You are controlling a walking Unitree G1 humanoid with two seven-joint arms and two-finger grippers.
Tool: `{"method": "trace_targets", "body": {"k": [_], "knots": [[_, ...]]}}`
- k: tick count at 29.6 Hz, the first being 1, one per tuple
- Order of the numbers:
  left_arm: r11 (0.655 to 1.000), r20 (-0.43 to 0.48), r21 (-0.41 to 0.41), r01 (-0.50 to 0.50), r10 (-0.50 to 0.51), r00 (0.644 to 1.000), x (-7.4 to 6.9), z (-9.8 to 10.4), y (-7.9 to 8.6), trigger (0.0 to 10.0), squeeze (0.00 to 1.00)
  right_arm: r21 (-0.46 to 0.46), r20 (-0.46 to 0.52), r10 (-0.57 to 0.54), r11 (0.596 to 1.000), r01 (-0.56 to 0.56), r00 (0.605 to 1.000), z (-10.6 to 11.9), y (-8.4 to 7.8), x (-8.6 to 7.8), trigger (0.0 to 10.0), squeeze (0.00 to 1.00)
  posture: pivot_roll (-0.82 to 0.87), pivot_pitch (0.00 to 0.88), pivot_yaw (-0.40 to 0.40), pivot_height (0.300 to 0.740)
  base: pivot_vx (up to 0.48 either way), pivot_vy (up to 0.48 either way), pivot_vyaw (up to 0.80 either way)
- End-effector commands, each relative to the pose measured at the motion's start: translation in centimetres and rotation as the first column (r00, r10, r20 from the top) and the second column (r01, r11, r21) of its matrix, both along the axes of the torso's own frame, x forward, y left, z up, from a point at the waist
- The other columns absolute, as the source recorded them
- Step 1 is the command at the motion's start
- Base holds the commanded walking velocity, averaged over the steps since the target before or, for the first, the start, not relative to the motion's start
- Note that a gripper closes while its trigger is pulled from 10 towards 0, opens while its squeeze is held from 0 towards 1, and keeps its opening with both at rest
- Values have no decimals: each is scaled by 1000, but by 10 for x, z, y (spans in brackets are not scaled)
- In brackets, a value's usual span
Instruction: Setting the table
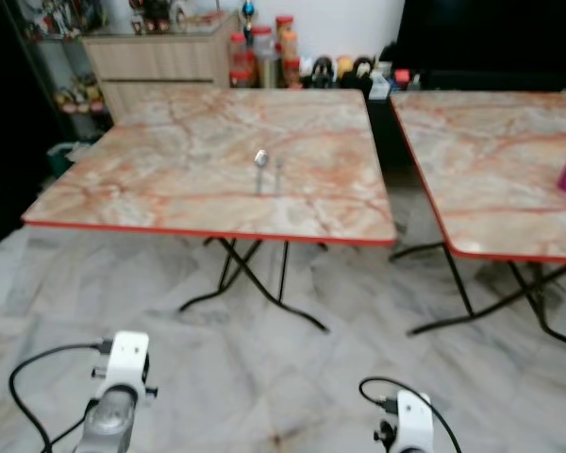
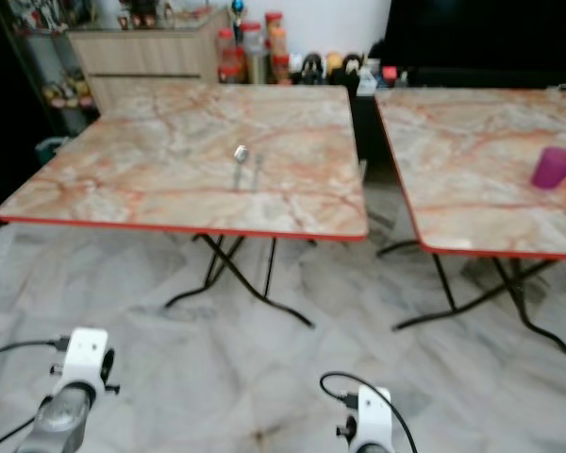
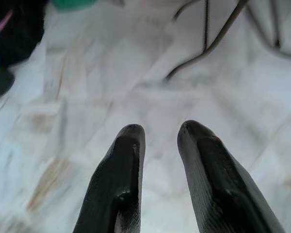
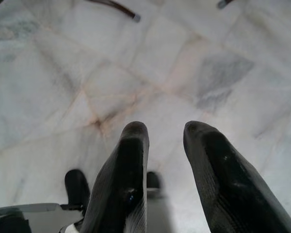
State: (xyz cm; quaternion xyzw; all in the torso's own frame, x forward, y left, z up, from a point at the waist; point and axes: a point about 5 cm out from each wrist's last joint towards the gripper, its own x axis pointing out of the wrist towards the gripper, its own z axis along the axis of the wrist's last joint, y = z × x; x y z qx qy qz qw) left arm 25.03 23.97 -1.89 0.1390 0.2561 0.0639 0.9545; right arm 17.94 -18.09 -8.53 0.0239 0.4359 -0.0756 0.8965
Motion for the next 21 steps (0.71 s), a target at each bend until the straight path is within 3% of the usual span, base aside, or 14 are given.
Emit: {"method": "trace_targets", "body": {"k": [1,5,6,8,15,21], "knots": [[1000,-251,11,24,-21,968,-32,-34,-12,10000,0,-9,-1,-20,1000,20,1000,0,-6,-3,10000,0,-27,0,56,740,0,0,0],[1000,-371,-12,-27,20,928,-57,-51,-10,10000,0,-9,-2,-24,1000,24,1000,-1,-7,-4,10000,0,-33,0,59,740,0,0,0],[997,-410,-44,-65,41,911,-69,-58,-10,10000,0,-9,-2,-27,1000,27,1000,-1,-7,-4,10000,0,-40,0,62,740,0,0,0],[996,-425,-55,-75,45,904,-74,-61,-11,10000,0,-8,-3,-28,1000,28,1000,-1,-7,-5,10000,0,-44,0,64,740,0,0,0],[992,-443,-63,-107,68,894,-80,-64,-11,10000,0,-8,-2,-33,999,33,999,-1,-9,-5,10000,0,-44,0,66,740,0,0,0],[993,-440,-55,-101,66,896,-74,-62,-12,10000,0,-10,-1,-14,1000,14,1000,-1,-7,-3,10000,0,-41,0,60,740,358,0,0]]}}
